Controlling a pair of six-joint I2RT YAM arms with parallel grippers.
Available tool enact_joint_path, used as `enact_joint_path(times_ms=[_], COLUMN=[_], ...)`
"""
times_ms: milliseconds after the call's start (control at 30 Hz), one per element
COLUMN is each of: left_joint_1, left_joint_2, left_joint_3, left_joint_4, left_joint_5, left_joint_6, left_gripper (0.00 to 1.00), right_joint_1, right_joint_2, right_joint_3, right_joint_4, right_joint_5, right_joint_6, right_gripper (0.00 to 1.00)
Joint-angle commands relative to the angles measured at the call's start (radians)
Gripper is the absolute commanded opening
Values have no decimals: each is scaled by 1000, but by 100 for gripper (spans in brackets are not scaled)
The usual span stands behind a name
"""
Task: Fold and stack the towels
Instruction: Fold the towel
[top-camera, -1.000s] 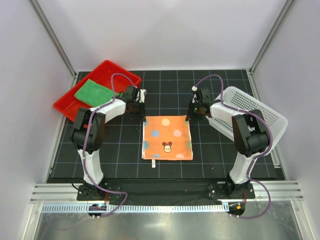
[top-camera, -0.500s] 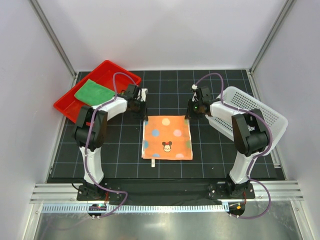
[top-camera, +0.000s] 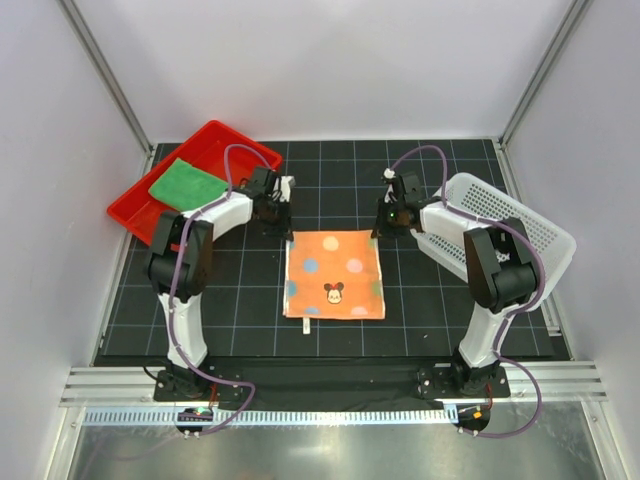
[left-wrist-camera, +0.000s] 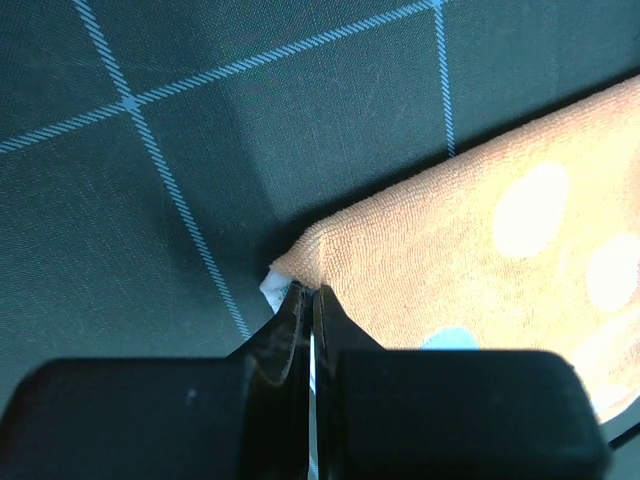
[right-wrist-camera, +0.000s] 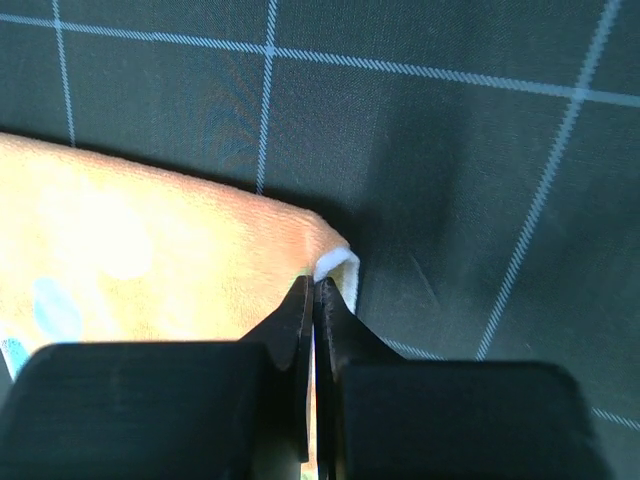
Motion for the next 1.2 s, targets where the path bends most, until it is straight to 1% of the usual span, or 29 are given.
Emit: enact_joint_path(times_ms=[0, 167, 267, 400, 500, 567, 600, 667, 700, 767, 900, 1033, 1067, 1167], left_joint_1=[30, 70, 79, 80, 80, 80, 80, 80, 80, 80, 79, 73, 67, 16], left_joint_2=[-81, -194, -243, -352, -406, -464, -464, -503, -557, -572, -667, -728, -763, -834], left_joint_3=[37, 37, 31, 14, -6, -13, -15, -22, -42, -45, -67, -96, -105, -154], left_joint_4=[-30, -38, -24, 14, 43, 43, 42, 37, 25, 19, -33, -70, -76, -90], left_joint_5=[55, 138, 186, 241, 292, 324, 338, 374, 388, 394, 414, 479, 496, 502], left_joint_6=[38, 74, 81, 89, 94, 104, 104, 109, 107, 107, 104, 78, 62, 10], left_gripper=[0, 0, 0, 0, 0, 0, 0, 0, 0, 0, 0, 0, 0, 0], right_joint_1=[-10, -22, -23, -23, -23, -23, -23, -23, -23, -23, -23, -22, -22, -22], right_joint_2=[-125, -283, -338, -430, -489, -541, -541, -595, -669, -690, -815, -904, -956, -1043], right_joint_3=[17, 10, 9, 20, 29, 24, 24, 14, -2, -12, -40, -83, -115, -175], right_joint_4=[13, 4, 7, 1, -15, -16, -13, -10, -22, -31, -79, -146, -147, -145], right_joint_5=[34, 66, 93, 100, 104, 98, 95, 83, 63, 60, 66, 32, 18, -55], right_joint_6=[-31, -54, -66, -71, -69, -65, -62, -53, -33, -27, -27, 1, 7, 56], right_gripper=[1, 1, 1, 1, 1, 1, 1, 1, 1, 1, 1, 1, 1, 1])
